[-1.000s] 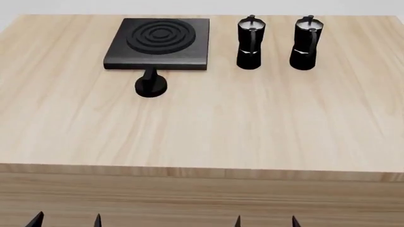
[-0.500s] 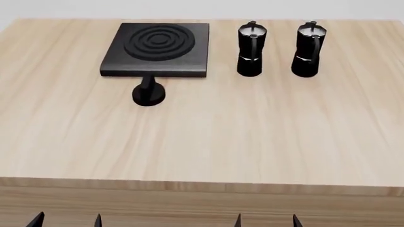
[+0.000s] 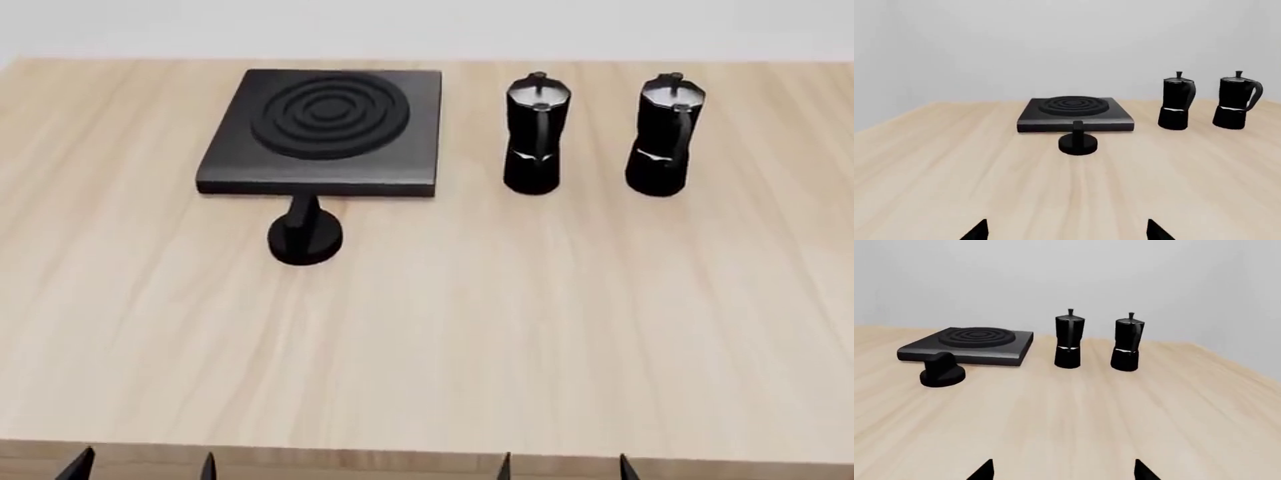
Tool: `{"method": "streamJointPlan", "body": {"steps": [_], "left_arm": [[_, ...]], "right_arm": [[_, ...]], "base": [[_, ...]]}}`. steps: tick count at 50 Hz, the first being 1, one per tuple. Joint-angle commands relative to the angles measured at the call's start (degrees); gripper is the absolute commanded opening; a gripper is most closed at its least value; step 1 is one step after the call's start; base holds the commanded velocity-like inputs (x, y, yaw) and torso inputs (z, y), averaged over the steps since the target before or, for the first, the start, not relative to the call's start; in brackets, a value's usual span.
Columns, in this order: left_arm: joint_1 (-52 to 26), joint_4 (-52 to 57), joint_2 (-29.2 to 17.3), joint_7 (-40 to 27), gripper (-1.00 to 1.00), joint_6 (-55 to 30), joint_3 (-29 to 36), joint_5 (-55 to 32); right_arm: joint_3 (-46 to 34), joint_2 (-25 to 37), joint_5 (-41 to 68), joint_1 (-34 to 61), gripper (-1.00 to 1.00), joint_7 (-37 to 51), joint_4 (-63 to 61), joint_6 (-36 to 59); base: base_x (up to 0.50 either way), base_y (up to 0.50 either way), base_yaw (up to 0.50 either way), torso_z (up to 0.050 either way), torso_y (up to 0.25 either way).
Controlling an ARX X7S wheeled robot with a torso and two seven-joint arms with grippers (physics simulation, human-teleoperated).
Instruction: Put the right moka pot on the stove.
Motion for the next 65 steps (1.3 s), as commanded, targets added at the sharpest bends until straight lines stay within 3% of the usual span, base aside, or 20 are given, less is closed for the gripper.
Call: {"method": "streamJointPlan", "body": {"steps": [1,65], "left_arm": [[-0.08,0.18,-0.40,-0.51,1.00,-0.03,0.48,-0.25],[-0.54,-0.34,-1.96,-2.95,1.00,0.76,2.49,-1.52]], "right_arm": [[-0.60,0.36,0.10,0.13,1.00,0.50,0.16,-0.15],[-2.31,1.91,2.95,0.93,1.00,1.89,1.30,-0.64]], "base": [[0.24,0.03,0.00,0.000,0.000],[0.24,0.04,0.00,0.000,0.000]]}}
